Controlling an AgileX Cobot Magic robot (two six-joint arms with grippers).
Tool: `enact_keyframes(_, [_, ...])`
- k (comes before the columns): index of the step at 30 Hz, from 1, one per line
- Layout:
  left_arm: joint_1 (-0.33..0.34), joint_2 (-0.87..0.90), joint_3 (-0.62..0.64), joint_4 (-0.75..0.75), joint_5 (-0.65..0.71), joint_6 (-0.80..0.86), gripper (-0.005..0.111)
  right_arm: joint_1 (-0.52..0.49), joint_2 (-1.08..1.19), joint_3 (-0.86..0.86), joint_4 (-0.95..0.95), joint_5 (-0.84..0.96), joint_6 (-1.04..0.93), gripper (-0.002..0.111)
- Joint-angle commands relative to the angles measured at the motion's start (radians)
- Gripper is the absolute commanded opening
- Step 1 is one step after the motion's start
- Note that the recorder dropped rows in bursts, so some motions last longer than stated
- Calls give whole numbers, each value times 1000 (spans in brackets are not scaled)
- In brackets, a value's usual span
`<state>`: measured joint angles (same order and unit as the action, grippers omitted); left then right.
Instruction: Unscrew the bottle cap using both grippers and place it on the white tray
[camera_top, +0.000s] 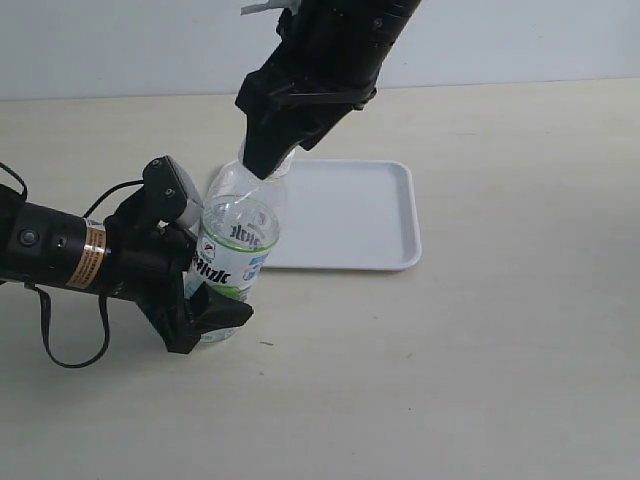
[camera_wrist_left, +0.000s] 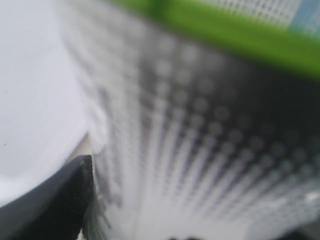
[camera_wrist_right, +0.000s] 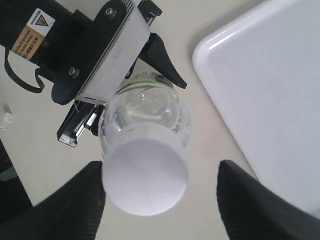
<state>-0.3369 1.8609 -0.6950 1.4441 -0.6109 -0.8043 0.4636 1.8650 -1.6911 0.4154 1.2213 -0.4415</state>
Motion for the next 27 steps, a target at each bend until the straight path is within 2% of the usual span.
enact_keyframes(1, [-3,-15,-5,-8,-11,-9,0,1,-5,-3,11,0,2,52])
enact_keyframes(3, [-3,-15,-5,-8,-11,-9,0,1,-5,-3,26,0,2,43])
enact_keyframes(9, [-3,-15,-5,-8,-11,-9,0,1,-5,-3,64,0,-2,2])
enact_keyframes(16, [-3,-15,-5,-8,-22,-9,0,1,-5,-3,64,0,-164,0])
enact_keyframes(27, [-3,-15,-5,-8,-22,-19,0,1,-5,-3,62,0,-658,0])
